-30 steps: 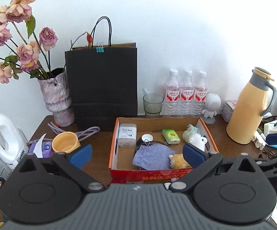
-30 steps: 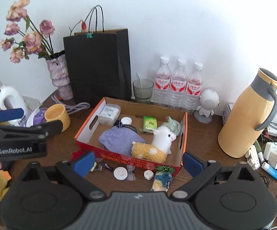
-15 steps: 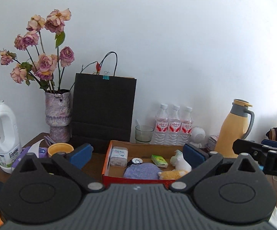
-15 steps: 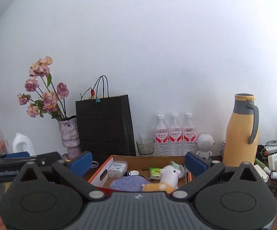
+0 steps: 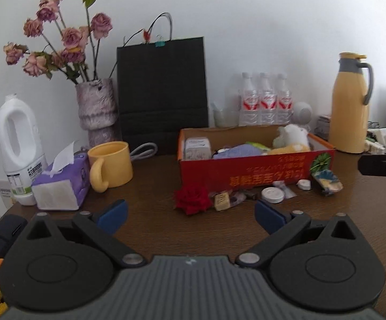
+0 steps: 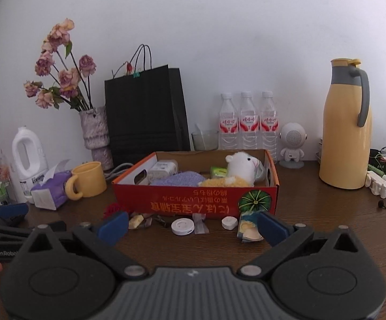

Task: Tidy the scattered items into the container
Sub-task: 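Withdraw both grippers from the box toward the rose and gold block, then grasp the red rose with left while right grasps the gold-labelled block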

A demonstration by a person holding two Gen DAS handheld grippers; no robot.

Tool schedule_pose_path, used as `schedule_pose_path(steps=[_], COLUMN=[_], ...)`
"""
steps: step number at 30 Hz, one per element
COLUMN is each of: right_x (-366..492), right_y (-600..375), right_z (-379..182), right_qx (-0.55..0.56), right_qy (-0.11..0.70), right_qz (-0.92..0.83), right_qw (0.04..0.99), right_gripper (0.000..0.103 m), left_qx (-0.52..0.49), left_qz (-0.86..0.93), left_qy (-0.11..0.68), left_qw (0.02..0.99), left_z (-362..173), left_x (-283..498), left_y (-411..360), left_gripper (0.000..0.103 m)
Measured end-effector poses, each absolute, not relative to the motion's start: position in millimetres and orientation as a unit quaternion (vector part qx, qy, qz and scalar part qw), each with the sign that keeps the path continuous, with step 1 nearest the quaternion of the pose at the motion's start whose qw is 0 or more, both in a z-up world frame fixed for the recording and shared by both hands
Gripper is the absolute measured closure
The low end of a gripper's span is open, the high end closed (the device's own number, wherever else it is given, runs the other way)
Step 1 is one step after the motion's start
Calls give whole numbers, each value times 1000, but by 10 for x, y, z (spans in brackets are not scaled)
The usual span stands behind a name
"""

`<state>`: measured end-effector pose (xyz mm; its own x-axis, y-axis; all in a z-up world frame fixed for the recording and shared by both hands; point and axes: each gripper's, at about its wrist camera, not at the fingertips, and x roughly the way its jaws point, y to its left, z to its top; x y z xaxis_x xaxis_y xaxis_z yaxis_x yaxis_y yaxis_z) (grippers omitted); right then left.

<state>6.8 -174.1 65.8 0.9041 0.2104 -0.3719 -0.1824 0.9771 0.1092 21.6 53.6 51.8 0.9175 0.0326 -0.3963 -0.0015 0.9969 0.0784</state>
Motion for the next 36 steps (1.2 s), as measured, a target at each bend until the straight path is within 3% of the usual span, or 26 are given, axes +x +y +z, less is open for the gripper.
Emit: schedule_pose_path(steps=[4, 6, 11, 14, 18, 20, 21, 25, 28, 30, 32, 36], right_x=[477, 668, 914, 960, 984, 1011, 1029, 1199, 1359, 1475, 1582, 1729], right_y=[-1604, -1514, -1384, -1357, -1335, -1306, -1286, -1087, -859, -668, -490, -303], right_z=[532, 471, 291, 187, 132, 133, 139, 178, 181, 170, 122, 2], right_qx=[42, 42, 54, 58, 55, 46, 42, 10, 0, -19, -50, -76], right_qy=[221, 227, 235, 247, 253, 256, 256, 268, 275, 277, 276, 307], right_qz=[126, 144, 136, 135, 143, 149, 155, 185, 214, 233, 238, 215], right_qw=[966, 962, 961, 958, 955, 954, 953, 945, 937, 932, 930, 924], right_gripper=[4, 11, 11, 10, 10, 10, 10, 12, 23, 37, 41, 70], left_qx=[22, 27, 4, -2, -13, -21, -22, -44, -74, -94, -103, -101], left_qz=[2, -21, -47, -41, -50, -57, -58, -38, -13, 1, 5, 30], left_qy=[237, 246, 283, 312, 329, 332, 333, 307, 294, 282, 271, 274], left_qw=[971, 969, 958, 949, 943, 941, 941, 950, 953, 955, 957, 956], left_z=[443, 387, 160, 85, 51, 83, 123, 320, 350, 344, 336, 291], left_x=[645, 908, 1501, 1768, 1923, 1898, 1862, 1587, 1411, 1346, 1335, 1350], left_y=[705, 706, 658, 677, 724, 754, 776, 959, 1107, 1194, 1268, 1364], left_gripper=[0, 0, 5, 19, 51, 58, 66, 68, 68, 68, 67, 67])
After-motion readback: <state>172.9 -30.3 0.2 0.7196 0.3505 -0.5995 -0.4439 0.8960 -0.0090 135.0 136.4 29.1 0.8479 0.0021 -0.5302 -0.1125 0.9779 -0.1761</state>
